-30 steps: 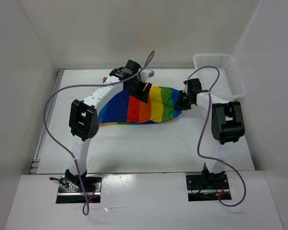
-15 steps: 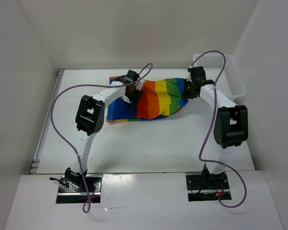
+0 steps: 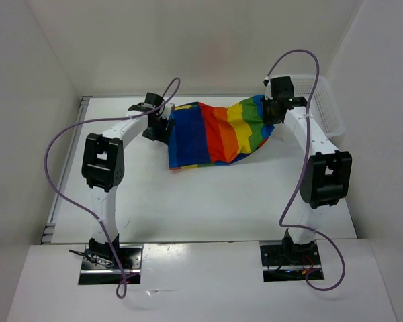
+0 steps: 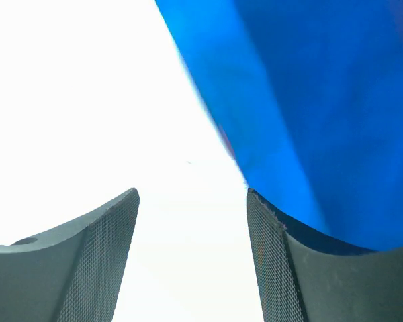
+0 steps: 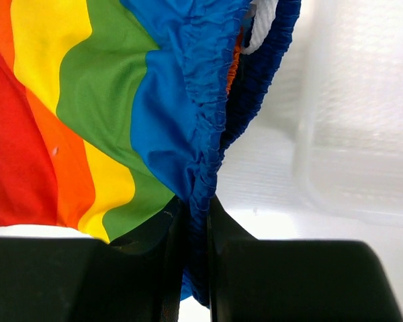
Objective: Fold and stack the shorts
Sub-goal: Fold the shorts
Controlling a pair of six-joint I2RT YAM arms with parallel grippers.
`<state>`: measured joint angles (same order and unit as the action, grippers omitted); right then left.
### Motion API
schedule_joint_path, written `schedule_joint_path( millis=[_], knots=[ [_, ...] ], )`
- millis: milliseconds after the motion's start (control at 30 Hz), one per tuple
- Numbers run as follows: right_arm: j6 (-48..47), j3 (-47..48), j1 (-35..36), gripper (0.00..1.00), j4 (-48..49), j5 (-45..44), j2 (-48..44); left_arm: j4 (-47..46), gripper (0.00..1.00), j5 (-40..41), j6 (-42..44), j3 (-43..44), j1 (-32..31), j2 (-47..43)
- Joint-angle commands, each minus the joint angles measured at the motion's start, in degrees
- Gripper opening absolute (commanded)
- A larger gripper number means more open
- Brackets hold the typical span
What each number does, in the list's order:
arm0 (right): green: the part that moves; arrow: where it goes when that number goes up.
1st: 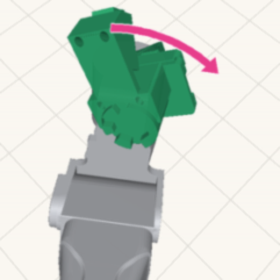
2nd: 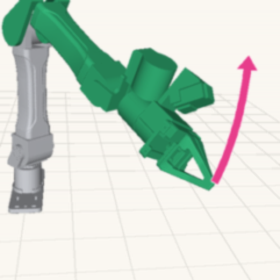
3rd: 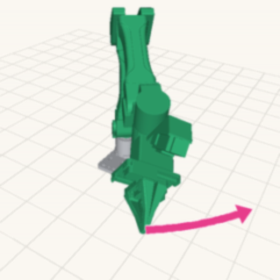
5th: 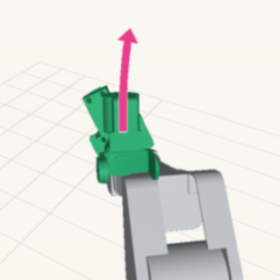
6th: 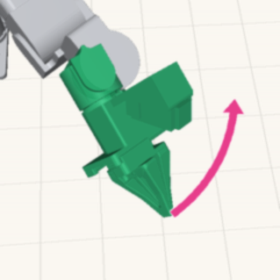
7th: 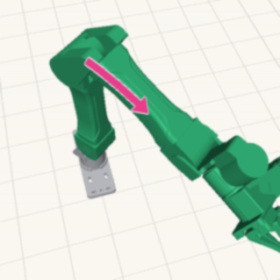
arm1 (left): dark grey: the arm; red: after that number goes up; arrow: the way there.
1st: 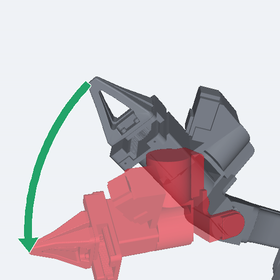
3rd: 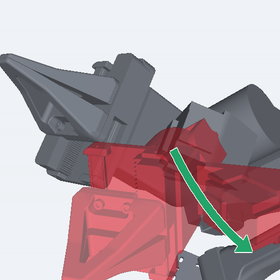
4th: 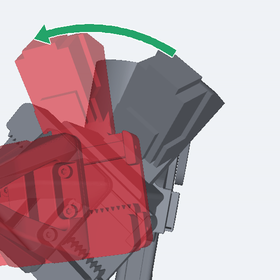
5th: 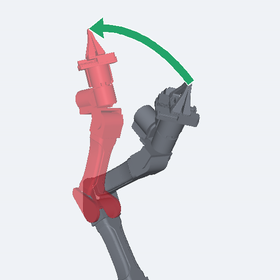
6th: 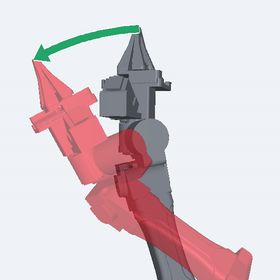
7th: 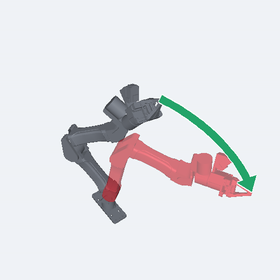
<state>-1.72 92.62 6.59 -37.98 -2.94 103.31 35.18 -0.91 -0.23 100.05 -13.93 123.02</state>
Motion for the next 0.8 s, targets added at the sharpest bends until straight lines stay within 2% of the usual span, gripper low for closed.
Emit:
schedule_joint_path(
  millis=[0, 33, 167, 267, 333, 467, 500, 633, 767],
  knots=[
    [-3.73, 4.23, -0.26, 0.00, -2.28, -3.74, -1.79, -1.43, 0.73, -8.30, 0.23, -1.26, -0.74, 1.77],
    [-3.73, 4.24, -0.26, 0.00, -2.28, -3.74, -1.79, -1.43, 0.73, -12.76, 0.23, -0.56, -0.74, 2.65],
    [-4.44, 5.37, 3.95, 0.00, -1.67, -7.77, -1.79, -0.81, 0.73, -22.44, 0.23, 2.17, -1.27, 6.70],
    [-4.44, 5.90, 5.71, 0.00, -1.66, -8.92, -1.79, -1.34, 0.73, -25.98, 0.23, 3.75, -1.27, 8.11],
    [-4.44, 5.91, 5.71, 0.00, -1.66, -9.54, -1.18, -1.87, 0.68, -25.99, 0.23, 4.36, -1.27, 9.51],
    [-3.82, 7.13, 8.35, 0.00, -0.52, -12.87, -0.65, -1.87, 0.46, -25.99, 0.23, 4.36, -1.27, 10.74],
    [-3.21, 7.14, 9.13, 0.00, -0.52, -14.19, 0.13, -1.87, 0.36, -25.99, 0.23, 4.36, -1.27, 10.75],
    [-2.68, 11.08, 15.19, 0.00, 1.67, -17.97, 2.24, -1.87, 0.16, -27.12, 0.23, 5.50, -1.27, 12.50],
    [-1.54, 16.18, 21.09, 0.00, 1.68, -19.21, 7.68, -1.87, 0.13, -26.61, 0.23, 6.82, -1.27, 12.51]
  ],
)
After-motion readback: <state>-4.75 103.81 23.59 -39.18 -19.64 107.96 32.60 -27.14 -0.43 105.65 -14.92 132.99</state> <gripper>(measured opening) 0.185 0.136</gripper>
